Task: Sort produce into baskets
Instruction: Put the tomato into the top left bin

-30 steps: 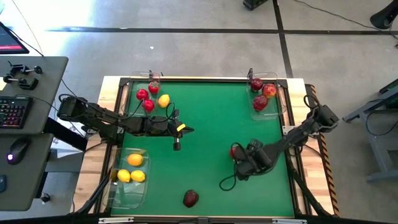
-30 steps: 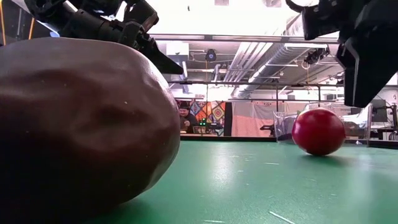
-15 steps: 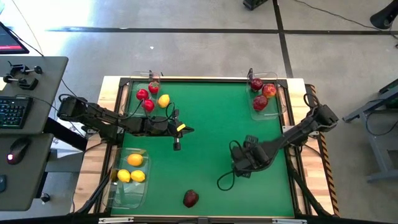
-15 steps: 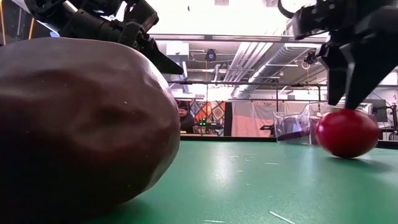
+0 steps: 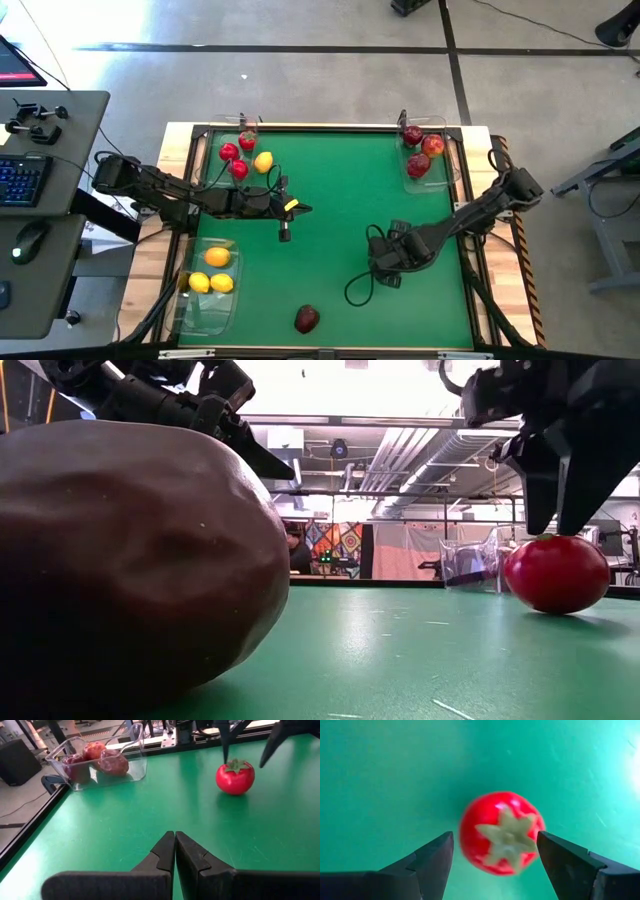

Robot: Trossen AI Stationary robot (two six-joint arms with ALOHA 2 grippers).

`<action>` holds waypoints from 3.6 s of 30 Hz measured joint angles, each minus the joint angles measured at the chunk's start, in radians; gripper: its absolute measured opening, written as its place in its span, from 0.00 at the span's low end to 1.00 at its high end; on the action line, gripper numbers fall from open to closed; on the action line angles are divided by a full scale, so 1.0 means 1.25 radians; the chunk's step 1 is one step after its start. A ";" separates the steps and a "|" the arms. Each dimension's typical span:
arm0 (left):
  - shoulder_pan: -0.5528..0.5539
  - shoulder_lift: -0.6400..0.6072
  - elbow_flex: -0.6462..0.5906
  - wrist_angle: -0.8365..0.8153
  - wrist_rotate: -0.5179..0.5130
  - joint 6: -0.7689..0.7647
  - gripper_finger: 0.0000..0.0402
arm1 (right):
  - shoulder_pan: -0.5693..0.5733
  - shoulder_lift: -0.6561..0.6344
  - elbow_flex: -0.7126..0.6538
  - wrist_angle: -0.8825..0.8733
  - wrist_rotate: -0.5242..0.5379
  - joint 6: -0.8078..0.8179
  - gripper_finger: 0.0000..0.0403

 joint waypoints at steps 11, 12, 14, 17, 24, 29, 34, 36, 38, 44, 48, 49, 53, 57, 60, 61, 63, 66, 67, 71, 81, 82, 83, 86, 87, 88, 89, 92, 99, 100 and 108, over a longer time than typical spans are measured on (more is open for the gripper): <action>0.000 0.000 0.000 0.000 0.000 0.000 0.00 | -0.076 0.000 0.000 -0.008 -0.080 0.147 0.70; 0.000 0.000 0.000 0.000 0.000 0.000 0.00 | -0.081 0.000 0.000 -0.003 -0.082 0.168 0.70; 0.000 0.000 0.000 0.000 0.000 0.000 0.00 | -0.090 0.000 0.000 0.000 -0.092 0.214 0.70; 0.000 0.000 0.000 0.000 0.000 -0.001 0.00 | -0.097 0.001 0.000 -0.003 -0.102 0.255 0.70; 0.000 0.000 0.000 0.000 0.000 -0.007 0.00 | -0.099 0.001 -0.001 -0.015 -0.104 0.231 0.70; 0.000 0.000 0.000 0.000 0.000 -0.007 0.00 | -0.098 0.002 -0.001 -0.015 -0.104 0.216 0.70; 0.000 0.000 0.000 0.000 0.000 -0.007 0.00 | -0.097 0.026 -0.001 -0.005 -0.106 0.151 0.70; 0.000 0.000 0.000 -0.001 0.000 -0.006 0.00 | -0.097 0.041 0.000 0.002 -0.114 0.130 0.70; 0.000 0.000 0.000 -0.001 0.000 -0.007 0.00 | -0.098 0.055 0.002 0.007 -0.122 0.116 0.70; 0.000 0.000 0.000 -0.002 0.000 -0.006 0.00 | -0.096 0.073 -0.002 0.005 -0.165 0.087 0.69; 0.000 0.000 0.000 -0.002 0.000 -0.006 0.00 | -0.097 0.075 -0.001 0.004 -0.167 0.080 0.69; 0.000 0.000 0.000 -0.002 0.000 -0.006 0.00 | -0.097 0.073 0.000 0.000 -0.168 0.070 0.69; 0.000 0.000 0.000 -0.002 0.000 -0.006 0.00 | -0.091 0.073 0.027 -0.021 -0.172 0.040 0.69; 0.000 0.000 0.000 -0.003 0.000 -0.006 0.00 | -0.063 0.073 0.083 -0.078 -0.157 0.039 0.69; 0.000 0.000 0.000 -0.003 0.000 -0.006 0.00 | -0.030 0.073 0.120 -0.146 -0.153 0.088 0.69; 0.000 0.000 0.000 -0.004 0.000 -0.006 0.00 | -0.015 0.072 0.126 -0.169 -0.154 0.116 0.69; 0.000 0.000 0.000 -0.004 0.000 -0.006 0.00 | 0.020 0.072 0.131 -0.212 -0.185 0.179 0.69; 0.000 0.000 0.000 -0.005 0.000 -0.006 0.00 | 0.084 0.072 0.127 -0.224 -0.261 0.270 0.69; 0.000 0.000 0.000 -0.007 0.000 -0.006 0.00 | 0.106 0.072 0.125 -0.215 -0.287 0.295 0.69; 0.000 0.000 0.000 -0.008 0.000 -0.006 0.00 | 0.189 0.072 0.130 -0.178 -0.333 0.376 0.69; 0.000 0.000 0.000 0.003 0.000 0.003 0.00 | 0.310 0.072 0.152 -0.203 -0.188 0.416 0.69; 0.000 0.000 0.000 0.004 0.000 0.003 0.00 | 0.315 0.072 0.152 -0.214 -0.168 0.407 0.69; 0.000 0.000 0.000 0.003 0.000 0.003 0.00 | 0.317 0.072 0.152 -0.229 -0.148 0.397 0.69; 0.000 0.000 0.000 0.003 0.000 0.003 0.00 | 0.317 0.072 0.152 -0.283 -0.100 0.384 0.69; 0.000 0.000 0.000 0.003 0.000 0.003 0.00 | 0.315 0.072 0.152 -0.299 -0.087 0.385 0.69; 0.000 0.000 0.000 0.001 0.000 0.003 0.00 | 0.315 0.072 0.149 -0.305 -0.076 0.387 0.69; 0.000 0.000 0.000 0.000 0.000 0.002 0.00 | 0.316 0.072 0.142 -0.304 -0.069 0.388 0.69; 0.000 0.000 0.000 -0.005 0.000 0.002 0.00 | 0.331 0.072 0.101 -0.283 -0.063 0.390 0.69; 0.000 0.000 0.000 -0.011 0.000 0.002 0.00 | 0.380 0.080 -0.021 -0.232 0.026 0.461 0.69; 0.000 0.000 0.000 -0.010 0.000 0.002 0.00 | 0.385 0.082 -0.032 -0.245 0.034 0.488 0.69; 0.000 0.000 0.000 -0.011 0.000 -0.006 0.00 | 0.393 0.082 -0.052 -0.255 0.077 0.586 0.69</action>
